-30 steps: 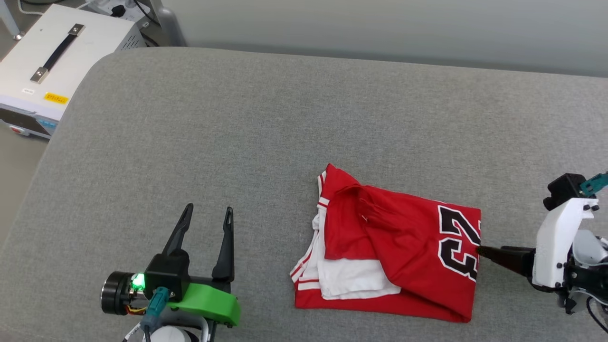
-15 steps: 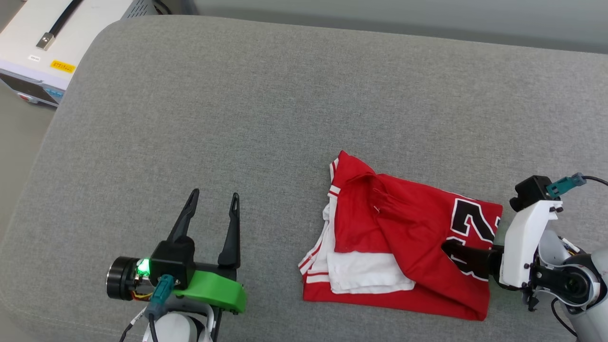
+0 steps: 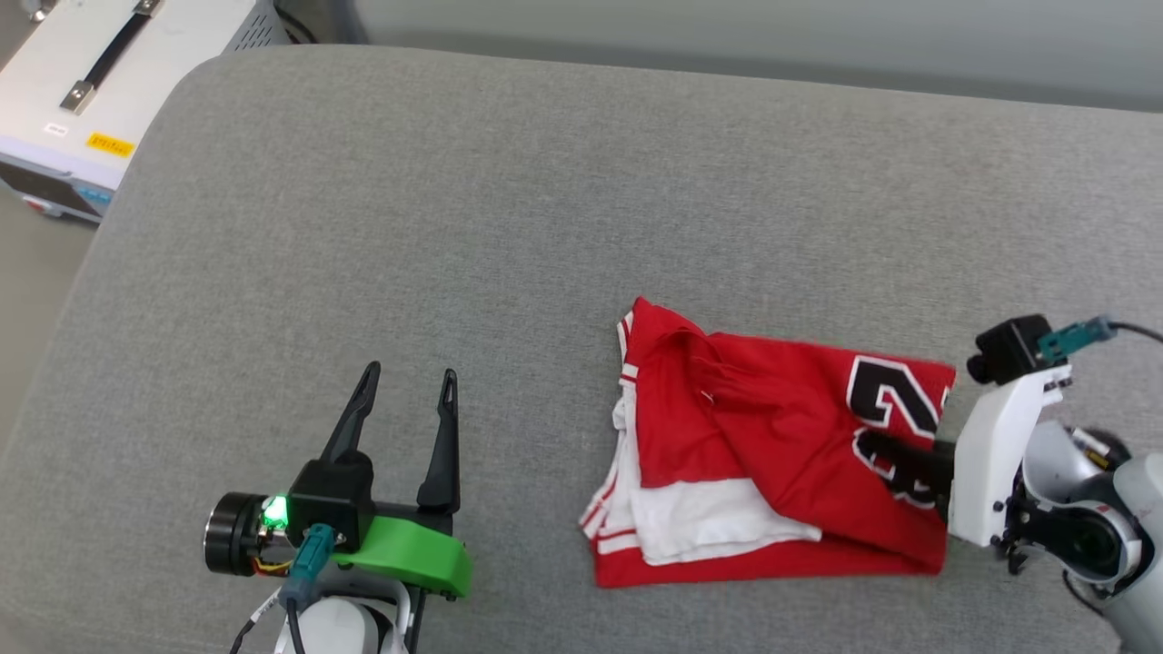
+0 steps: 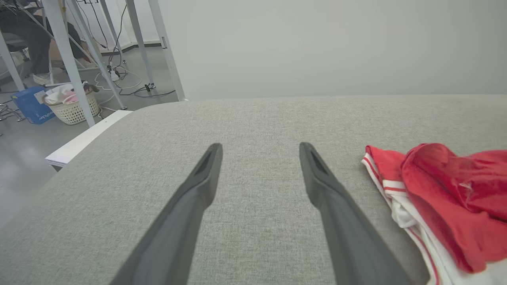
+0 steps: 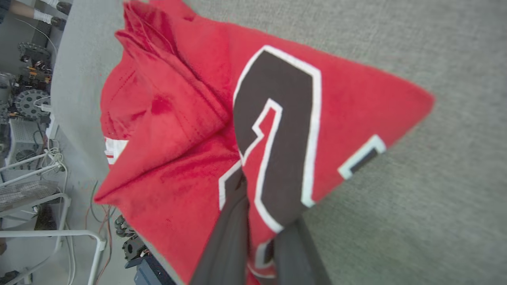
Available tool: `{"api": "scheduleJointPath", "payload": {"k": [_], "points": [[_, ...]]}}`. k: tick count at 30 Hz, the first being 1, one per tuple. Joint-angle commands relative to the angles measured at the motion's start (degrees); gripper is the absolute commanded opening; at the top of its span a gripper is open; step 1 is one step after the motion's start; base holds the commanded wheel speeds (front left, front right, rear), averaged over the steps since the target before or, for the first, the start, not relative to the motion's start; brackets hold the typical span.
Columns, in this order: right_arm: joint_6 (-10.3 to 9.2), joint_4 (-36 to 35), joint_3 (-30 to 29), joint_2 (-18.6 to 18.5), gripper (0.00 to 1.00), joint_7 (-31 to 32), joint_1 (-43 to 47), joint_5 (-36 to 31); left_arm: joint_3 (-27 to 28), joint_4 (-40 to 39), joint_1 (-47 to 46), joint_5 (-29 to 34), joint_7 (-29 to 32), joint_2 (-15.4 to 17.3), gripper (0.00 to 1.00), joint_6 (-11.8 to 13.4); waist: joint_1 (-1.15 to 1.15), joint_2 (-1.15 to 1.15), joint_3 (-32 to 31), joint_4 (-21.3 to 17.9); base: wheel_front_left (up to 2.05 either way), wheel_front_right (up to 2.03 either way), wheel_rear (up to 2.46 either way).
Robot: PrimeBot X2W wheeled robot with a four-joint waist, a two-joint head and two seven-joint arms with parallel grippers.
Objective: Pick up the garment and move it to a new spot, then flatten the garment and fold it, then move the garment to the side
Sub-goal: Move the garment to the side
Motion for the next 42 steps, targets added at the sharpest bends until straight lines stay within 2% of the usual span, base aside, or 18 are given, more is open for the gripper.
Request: {"api": "scheduleJointPath", "payload": {"k": [1, 10, 17, 22, 27, 36, 42], "points": [[-0.05, -1.16, 0.69, -1.57, 0.0, -1.41, -1.98, -1.22, 0.27, 0.15, 0.46, -0.23, -0.34, -0.37, 1.0, 0.36, 0.0, 0.0, -0.95, -1.46, 0.0, 0.0, 0.0], [-0.05, -6.84, 6.99, -11.14, 0.0, -5.5, -7.29, -8.38, 1.05, -0.6, 1.55, 0.2, -0.34, -0.28, 1.0, 0.16, 0.0, 0.0, -1.14, -9.39, 0.0, 0.0, 0.0], [-0.05, -7.87, 7.29, -14.38, 0.0, -6.53, -9.45, -8.5, 1.92, -1.7, 0.73, 0.67, -0.34, 0.44, 1.0, 0.04, 0.0, 0.0, 0.58, -16.35, 0.0, 0.0, 0.0], [-0.05, -7.14, 6.27, -16.43, 0.0, -7.45, -11.03, -8.93, 2.16, -2.39, -0.94, 1.1, -0.34, 1.27, 1.0, -0.46, 0.0, 0.0, 2.88, -19.5, 0.0, 0.0, 0.0], [-0.05, -3.69, 4.74, -19.14, 0.0, -7.18, -13.2, -8.82, 1.88, -3.37, -3.14, 1.66, -0.34, 1.88, 1.0, -0.88, 0.0, 0.0, 5.96, -20.21, 0.0, 0.0, 0.0], [-0.05, 6.46, 3.15, -25.74, 0.0, -6.45, -18.65, -12.32, 0.78, -6.0, -6.15, 2.55, -0.34, 2.78, 1.0, -1.28, 0.0, 0.0, 12.86, -18.68, 0.0, 0.0, 0.0], [-0.05, 13.79, 2.02, -28.16, 0.0, -7.74, -23.84, -13.86, 0.36, -7.76, -8.21, 2.85, -0.34, 3.5, 1.0, -1.31, 0.0, 0.0, 17.08, -17.79, 0.0, 0.0, 0.0]]}}
